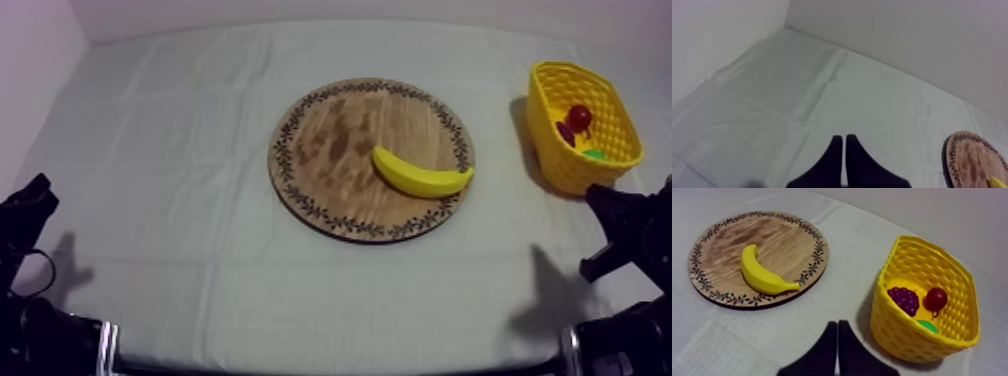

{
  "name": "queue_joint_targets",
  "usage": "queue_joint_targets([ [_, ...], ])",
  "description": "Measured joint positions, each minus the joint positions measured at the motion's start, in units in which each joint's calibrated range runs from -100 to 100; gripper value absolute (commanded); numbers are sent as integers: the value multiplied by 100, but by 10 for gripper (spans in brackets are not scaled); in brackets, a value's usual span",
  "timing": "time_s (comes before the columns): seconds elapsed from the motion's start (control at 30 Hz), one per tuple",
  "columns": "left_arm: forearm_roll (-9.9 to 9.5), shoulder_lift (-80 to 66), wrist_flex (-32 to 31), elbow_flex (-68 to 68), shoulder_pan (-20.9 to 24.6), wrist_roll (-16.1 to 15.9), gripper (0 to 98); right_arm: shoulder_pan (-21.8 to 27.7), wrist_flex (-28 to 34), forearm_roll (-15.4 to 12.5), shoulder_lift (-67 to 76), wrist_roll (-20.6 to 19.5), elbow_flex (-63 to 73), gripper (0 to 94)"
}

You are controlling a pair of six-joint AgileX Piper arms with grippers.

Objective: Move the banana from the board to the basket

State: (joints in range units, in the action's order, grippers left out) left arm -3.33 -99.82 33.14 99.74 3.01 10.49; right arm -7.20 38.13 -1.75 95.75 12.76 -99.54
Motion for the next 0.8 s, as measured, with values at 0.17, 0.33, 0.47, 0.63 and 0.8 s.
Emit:
queue_joint_targets([
  [0.17, 0, 0, 0, 0, 0, 0, 1, 0, 0, 0, 0, 0, 0, 4],
  [0.33, 0, 0, 0, 0, 0, 0, 1, 0, 0, 0, 0, 3, 0, 4],
  [0.47, 0, 0, 0, 0, 0, 0, 1, -10, 0, 0, 0, 3, 0, 4],
  [0.63, 0, 0, 0, 0, 0, 0, 1, -207, 0, 0, 0, 15, 0, 4],
  [0.8, 0, 0, 0, 0, 0, 0, 1, -520, 0, 0, 0, -195, 0, 3],
])
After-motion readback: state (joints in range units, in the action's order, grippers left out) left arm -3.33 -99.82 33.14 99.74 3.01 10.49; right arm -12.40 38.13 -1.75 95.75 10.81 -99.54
